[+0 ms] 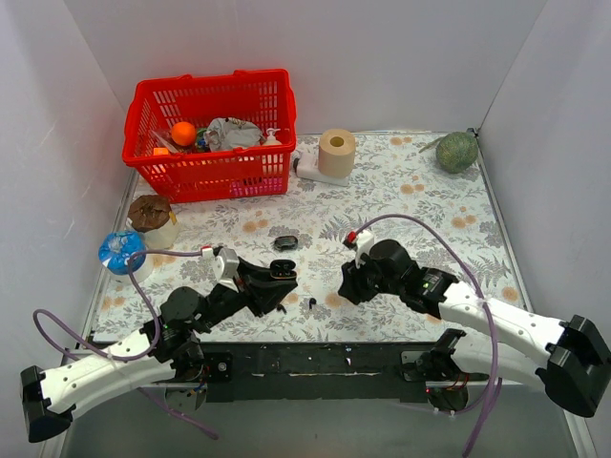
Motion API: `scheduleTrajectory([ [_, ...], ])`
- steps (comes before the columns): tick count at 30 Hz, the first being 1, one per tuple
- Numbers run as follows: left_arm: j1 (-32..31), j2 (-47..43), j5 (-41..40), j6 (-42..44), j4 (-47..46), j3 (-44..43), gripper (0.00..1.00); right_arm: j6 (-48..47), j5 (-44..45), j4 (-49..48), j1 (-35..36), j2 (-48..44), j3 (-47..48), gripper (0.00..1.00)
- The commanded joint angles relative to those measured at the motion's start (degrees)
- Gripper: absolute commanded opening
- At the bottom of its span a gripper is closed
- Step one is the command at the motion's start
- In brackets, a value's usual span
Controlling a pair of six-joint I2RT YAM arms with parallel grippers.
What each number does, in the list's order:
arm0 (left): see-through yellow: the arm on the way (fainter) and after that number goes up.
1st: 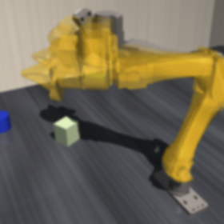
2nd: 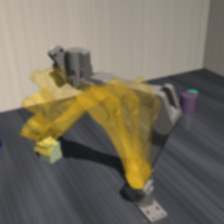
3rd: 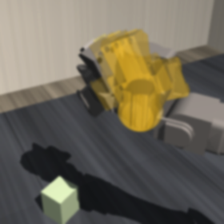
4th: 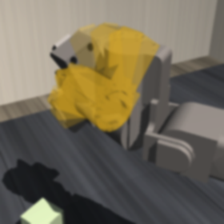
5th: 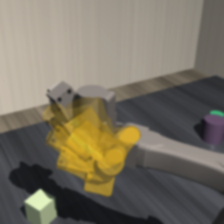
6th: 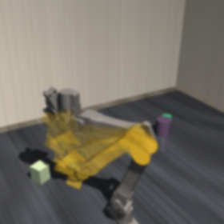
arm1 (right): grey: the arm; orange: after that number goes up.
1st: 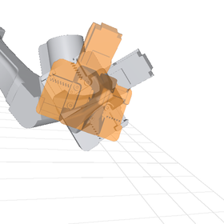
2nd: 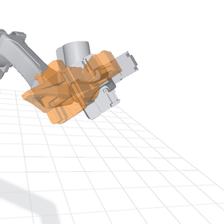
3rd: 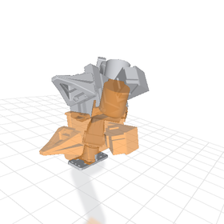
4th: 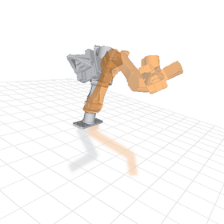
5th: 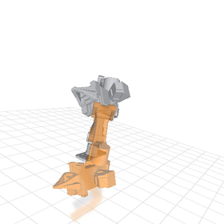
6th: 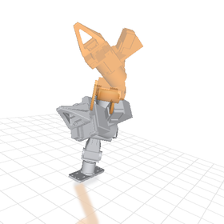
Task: Insert the wireless bluetooth earbuds into the charging case
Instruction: Pick up the earbud from the center of the board.
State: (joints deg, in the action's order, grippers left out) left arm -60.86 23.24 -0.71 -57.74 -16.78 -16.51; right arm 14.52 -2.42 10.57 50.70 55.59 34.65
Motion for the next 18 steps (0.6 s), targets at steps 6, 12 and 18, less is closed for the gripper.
scheduleTrajectory([
  [6,0.0,-7.3,2.5,-0.2,2.4,1.0,0.00,1.7,-3.4,-12.3,3.8,6.5,-4.4,0.44],
  [12,0.0,-12.3,-0.2,-0.4,6.9,1.1,0.00,3.5,-2.4,-15.8,7.1,12.0,-4.9,0.42],
  [18,0.0,-15.3,-1.7,-0.8,8.7,1.6,0.00,10.9,0.9,-15.3,7.1,17.0,-1.4,0.54],
])
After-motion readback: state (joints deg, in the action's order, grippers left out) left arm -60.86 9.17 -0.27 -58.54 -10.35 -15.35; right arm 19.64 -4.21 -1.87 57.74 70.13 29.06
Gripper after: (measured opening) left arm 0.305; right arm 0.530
